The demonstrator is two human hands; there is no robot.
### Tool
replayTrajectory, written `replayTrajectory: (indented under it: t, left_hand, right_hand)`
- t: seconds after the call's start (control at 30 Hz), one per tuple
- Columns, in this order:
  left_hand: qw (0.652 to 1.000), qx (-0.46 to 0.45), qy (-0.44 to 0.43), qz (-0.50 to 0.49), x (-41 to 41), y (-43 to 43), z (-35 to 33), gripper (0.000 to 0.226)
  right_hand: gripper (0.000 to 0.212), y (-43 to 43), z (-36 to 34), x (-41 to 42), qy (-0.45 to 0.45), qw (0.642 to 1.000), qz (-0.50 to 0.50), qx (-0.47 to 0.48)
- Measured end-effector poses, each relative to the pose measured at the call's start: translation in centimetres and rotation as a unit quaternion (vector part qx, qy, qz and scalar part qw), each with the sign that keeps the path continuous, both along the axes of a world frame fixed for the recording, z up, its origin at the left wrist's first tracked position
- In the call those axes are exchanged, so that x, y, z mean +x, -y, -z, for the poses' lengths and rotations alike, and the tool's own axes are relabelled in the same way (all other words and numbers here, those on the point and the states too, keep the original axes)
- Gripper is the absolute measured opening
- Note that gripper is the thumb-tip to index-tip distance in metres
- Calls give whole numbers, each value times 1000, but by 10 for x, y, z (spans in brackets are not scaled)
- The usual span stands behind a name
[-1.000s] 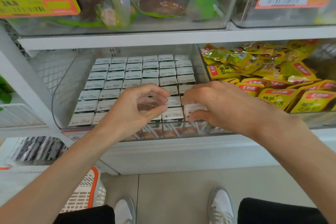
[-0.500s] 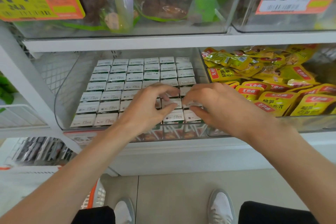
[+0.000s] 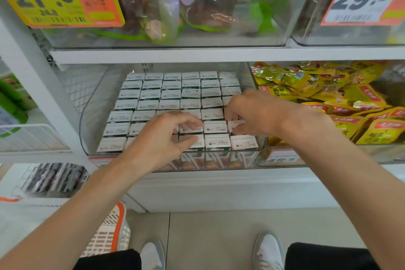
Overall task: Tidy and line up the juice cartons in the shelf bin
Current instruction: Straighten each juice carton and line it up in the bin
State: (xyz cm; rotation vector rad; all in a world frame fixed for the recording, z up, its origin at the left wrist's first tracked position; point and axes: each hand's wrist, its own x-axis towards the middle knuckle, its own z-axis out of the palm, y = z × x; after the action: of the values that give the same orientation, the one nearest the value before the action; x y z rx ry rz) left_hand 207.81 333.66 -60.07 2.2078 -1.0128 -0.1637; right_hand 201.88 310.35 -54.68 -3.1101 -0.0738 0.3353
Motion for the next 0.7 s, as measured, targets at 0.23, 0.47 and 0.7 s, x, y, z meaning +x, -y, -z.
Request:
replayTrajectory:
  t: [0.23,0.47,0.7]
  left_hand:
    - [1000,2,0,20,-1,-11,0,28]
    - [1000,15,-7,17,-1,-10,-2,28]
    - [1000,21,-14,17,-4,-11,-6,28]
  right_hand:
    - [35,1,2,-4,-2,1000,-11,2]
    - [30,6,-7,-18,25,996,-6,85]
    - [33,0,-12,-28,252,950,-39,179]
